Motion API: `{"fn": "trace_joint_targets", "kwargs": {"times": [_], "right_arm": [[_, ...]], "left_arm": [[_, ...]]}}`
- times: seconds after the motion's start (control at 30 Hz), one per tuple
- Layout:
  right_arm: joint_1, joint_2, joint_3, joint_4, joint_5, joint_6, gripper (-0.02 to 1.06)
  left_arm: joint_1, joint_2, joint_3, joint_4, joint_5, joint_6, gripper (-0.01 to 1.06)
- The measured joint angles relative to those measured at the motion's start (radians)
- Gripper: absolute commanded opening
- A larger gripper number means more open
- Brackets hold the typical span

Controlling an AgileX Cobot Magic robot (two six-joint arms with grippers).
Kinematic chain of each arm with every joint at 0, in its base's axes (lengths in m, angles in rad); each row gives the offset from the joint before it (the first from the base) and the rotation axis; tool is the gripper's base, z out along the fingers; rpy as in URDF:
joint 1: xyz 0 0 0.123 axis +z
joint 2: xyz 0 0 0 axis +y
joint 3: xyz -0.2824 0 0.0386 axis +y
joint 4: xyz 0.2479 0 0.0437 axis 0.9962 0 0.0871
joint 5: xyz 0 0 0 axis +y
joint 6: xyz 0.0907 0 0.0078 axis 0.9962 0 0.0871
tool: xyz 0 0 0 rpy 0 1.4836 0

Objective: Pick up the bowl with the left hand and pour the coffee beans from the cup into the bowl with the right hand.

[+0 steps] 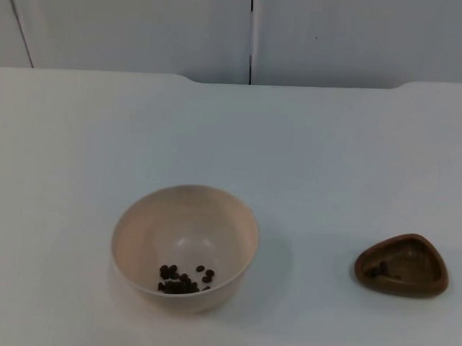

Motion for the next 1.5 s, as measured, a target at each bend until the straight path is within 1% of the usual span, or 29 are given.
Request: {"fn": "trace_joint_targets", "kwargs": {"times": [0.03,0.07,0.13,0.17,0.2,1.33,1.43,1.47,1.5], "right_arm": [[0.0,0.0,0.0,0.0,0.0,0.0,0.77],[0.0,0.0,0.0,0.0,0.0,0.0,0.83],[0.0,0.0,0.0,0.0,0.0,0.0,1.0],[0.0,0.0,0.0,0.0,0.0,0.0,1.0],[0.0,0.0,0.0,0.0,0.0,0.0,1.06],[0.0,0.0,0.0,0.0,0.0,0.0,1.05],[-0.034,0.0,0.0,0.0,0.0,0.001,1.05],[-0.062,0.0,0.0,0.0,0.0,0.001,1.05],[-0.062,0.0,0.0,0.0,0.0,0.001,1.05]], "left_arm": [[0.0,0.0,0.0,0.0,0.0,0.0,1.03],[0.0,0.0,0.0,0.0,0.0,0.0,1.05],[0.0,0.0,0.0,0.0,0.0,0.0,1.05],[0.0,0.0,0.0,0.0,0.0,0.0,1.05],[0.0,0.0,0.0,0.0,0.0,0.0,1.05],[0.0,0.0,0.0,0.0,0.0,0.0,1.05],[0.0,0.0,0.0,0.0,0.0,0.0,1.05],[0.0,0.0,0.0,0.0,0.0,0.0,1.05],[0.0,0.0,0.0,0.0,0.0,0.0,1.05]]}}
